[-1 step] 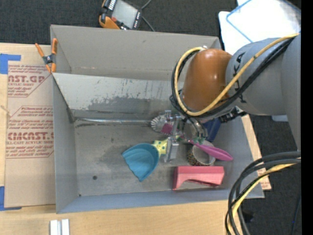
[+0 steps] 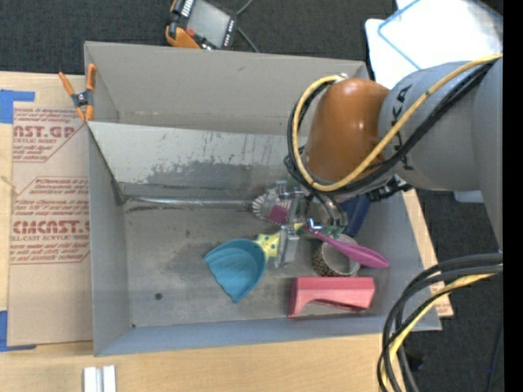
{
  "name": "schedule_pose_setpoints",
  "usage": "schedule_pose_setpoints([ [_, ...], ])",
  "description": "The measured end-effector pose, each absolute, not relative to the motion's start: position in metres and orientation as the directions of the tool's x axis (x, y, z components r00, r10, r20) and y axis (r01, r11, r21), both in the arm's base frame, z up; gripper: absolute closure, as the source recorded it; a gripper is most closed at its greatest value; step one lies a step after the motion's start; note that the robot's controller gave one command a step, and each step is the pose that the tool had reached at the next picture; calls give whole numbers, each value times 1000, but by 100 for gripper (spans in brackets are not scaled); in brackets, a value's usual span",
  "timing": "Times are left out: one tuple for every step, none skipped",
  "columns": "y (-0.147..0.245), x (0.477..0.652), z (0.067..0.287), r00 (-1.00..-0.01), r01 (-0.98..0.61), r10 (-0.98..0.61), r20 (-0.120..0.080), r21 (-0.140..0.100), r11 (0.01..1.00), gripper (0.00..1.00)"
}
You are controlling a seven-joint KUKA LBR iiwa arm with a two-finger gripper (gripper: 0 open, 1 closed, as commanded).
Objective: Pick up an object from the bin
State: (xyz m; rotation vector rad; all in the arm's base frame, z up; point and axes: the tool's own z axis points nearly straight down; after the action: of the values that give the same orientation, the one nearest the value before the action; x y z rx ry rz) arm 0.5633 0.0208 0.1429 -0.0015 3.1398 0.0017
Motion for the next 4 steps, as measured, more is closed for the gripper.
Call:
schedule_pose_setpoints([
  [7, 571, 69, -994, -113, -113, 1, 2, 994, 0],
  [14, 566, 70, -956, -294, -294, -12, -2, 956, 0],
  [9, 572, 70, -993, -118, -118, -4, 3, 993, 0],
  [14, 567, 71, -960, -279, -279, -15, -1, 960, 0],
])
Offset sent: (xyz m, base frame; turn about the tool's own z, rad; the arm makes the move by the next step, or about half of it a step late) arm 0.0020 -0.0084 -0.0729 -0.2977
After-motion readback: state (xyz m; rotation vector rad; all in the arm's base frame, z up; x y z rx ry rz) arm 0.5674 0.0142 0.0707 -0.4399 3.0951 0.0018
